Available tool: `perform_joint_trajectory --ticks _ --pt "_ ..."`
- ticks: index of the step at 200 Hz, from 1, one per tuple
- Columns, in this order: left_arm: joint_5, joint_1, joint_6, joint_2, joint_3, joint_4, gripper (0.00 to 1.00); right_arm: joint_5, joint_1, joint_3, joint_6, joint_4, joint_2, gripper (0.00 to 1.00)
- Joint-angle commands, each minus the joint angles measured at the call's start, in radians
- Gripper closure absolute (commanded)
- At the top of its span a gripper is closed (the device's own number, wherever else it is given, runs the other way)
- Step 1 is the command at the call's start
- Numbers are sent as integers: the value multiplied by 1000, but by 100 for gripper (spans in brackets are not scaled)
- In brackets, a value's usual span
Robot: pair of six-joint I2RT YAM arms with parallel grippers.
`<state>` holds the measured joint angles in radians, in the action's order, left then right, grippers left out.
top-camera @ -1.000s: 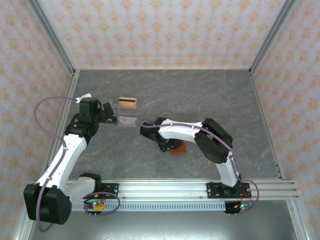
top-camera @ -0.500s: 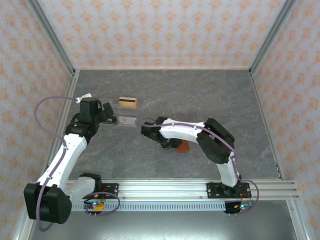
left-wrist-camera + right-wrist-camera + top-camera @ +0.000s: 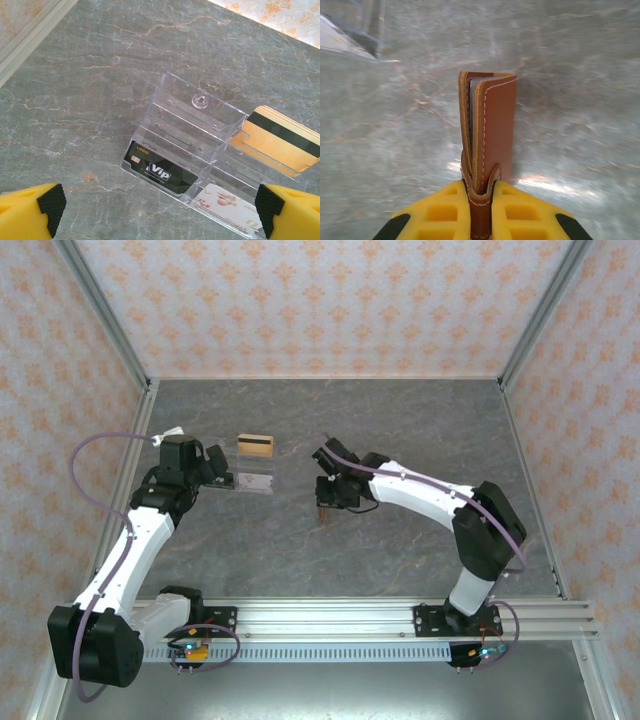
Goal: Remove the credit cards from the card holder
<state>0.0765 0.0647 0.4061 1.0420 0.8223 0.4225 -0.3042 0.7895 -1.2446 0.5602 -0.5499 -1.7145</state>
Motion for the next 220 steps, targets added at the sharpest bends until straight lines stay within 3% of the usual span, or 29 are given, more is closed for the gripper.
perform_joint_trajectory --ticks 1,21,37,53,78,90,135,177,220 --pt "-48 -3 31 26 15 -25 0 -249 -50 47 37 225 -23 92" --pt "-100 0 48 49 28 -28 0 -308 -95 85 52 269 -59 89" --pt "-180 10 36 79 48 -21 0 -306 -128 135 42 276 -69 78" --pt "-257 41 26 125 74 -33 0 -232 -150 145 6 192 -68 70" --pt "-258 119 19 207 145 -2 0 -75 -159 139 -39 83 -11 48" --pt "-265 144 43 239 163 -7 0 -16 -159 122 -45 41 7 43" --pt "-348 235 172 349 206 -29 0 16 -131 58 -24 -35 -57 50" --pt "-353 331 225 417 208 -9 0 -45 -105 -11 -52 -64 -116 57" --pt "-360 381 323 432 136 -72 17 -95 -105 -26 -131 -74 -178 63"
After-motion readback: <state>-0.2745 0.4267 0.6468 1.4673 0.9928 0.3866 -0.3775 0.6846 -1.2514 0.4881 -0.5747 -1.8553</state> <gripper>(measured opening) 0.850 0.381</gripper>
